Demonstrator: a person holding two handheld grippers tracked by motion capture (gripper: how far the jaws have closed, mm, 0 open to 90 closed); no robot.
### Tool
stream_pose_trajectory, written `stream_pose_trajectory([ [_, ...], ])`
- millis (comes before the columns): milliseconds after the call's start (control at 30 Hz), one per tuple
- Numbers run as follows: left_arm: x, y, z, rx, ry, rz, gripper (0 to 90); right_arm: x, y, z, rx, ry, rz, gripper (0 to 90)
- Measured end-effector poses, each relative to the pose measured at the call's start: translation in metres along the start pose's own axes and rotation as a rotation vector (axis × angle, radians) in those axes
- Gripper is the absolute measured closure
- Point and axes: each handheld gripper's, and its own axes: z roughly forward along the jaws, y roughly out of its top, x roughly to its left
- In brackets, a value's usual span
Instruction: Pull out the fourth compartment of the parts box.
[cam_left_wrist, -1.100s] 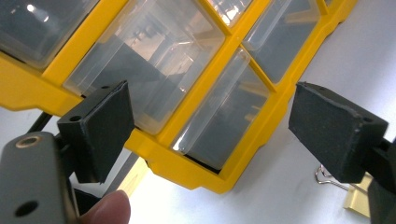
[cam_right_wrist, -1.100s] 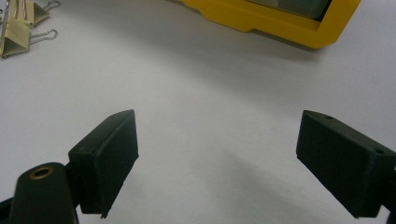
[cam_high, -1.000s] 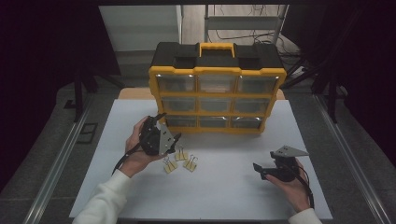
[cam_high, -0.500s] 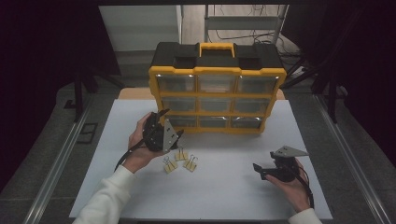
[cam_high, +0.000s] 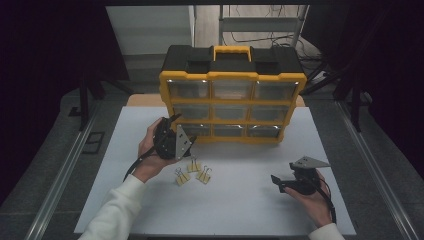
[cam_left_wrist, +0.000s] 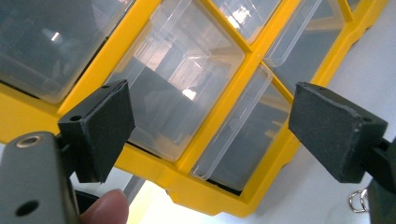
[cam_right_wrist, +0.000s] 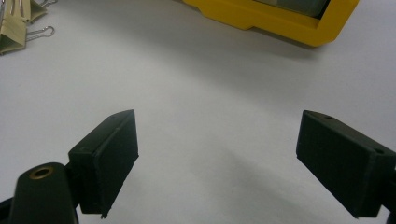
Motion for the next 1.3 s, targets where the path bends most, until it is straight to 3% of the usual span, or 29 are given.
stream_pose_trajectory([
  [533, 0.007, 0.006, 0.004, -0.013, 0.023, 0.033, 14.6, 0.0, 0.0, 0.001, 0.005, -0.002, -0.006, 13.5],
  [733, 0.008, 0.006, 0.006, -0.015, 0.026, 0.026, 14.5, 0.0, 0.0, 0.001, 0.008, -0.002, -0.006, 13.5],
  [1300, 0.015, 0.016, 0.012, -0.027, 0.056, 0.072, 14.5, 0.0, 0.0, 0.001, 0.011, -0.005, -0.009, 13.5],
])
